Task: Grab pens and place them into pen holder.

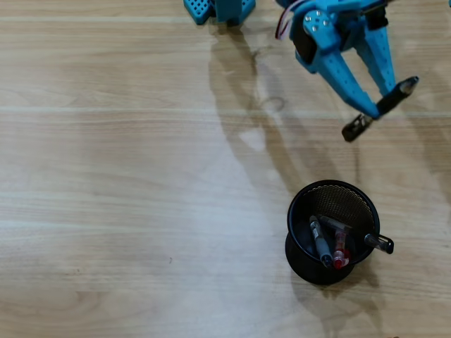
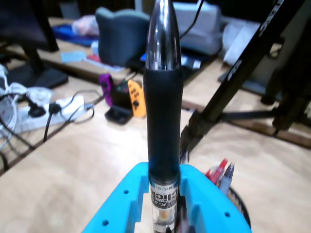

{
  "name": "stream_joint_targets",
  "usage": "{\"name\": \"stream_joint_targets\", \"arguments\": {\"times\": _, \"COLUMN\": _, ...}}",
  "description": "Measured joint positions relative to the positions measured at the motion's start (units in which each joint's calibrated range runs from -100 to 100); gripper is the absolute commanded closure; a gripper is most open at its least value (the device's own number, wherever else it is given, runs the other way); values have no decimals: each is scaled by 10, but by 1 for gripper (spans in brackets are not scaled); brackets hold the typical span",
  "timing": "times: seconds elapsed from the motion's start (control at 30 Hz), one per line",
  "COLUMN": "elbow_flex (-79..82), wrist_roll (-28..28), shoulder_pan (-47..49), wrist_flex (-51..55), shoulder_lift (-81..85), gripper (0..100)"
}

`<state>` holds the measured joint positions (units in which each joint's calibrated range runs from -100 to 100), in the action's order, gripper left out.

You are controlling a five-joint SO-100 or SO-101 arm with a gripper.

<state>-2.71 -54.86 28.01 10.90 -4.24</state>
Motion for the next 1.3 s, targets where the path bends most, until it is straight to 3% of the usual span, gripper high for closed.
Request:
{"name": "stream_joint_targets", "arguments": {"times": 0.13, "elbow_flex": 0, "wrist_roll": 0, "shoulder_pan": -18, "wrist_flex": -127, "shoulder_lift": -43, "gripper": 98}}
{"name": "stream_joint_targets", "arguments": {"times": 0.33, "elbow_flex": -1, "wrist_roll": 15, "shoulder_pan": -46, "wrist_flex": -237, "shoulder_lift": -86, "gripper": 98}}
{"name": "stream_joint_targets", "arguments": {"times": 1.3, "elbow_flex": -1, "wrist_roll": 16, "shoulder_pan": -70, "wrist_flex": -251, "shoulder_lift": -215, "gripper": 98}}
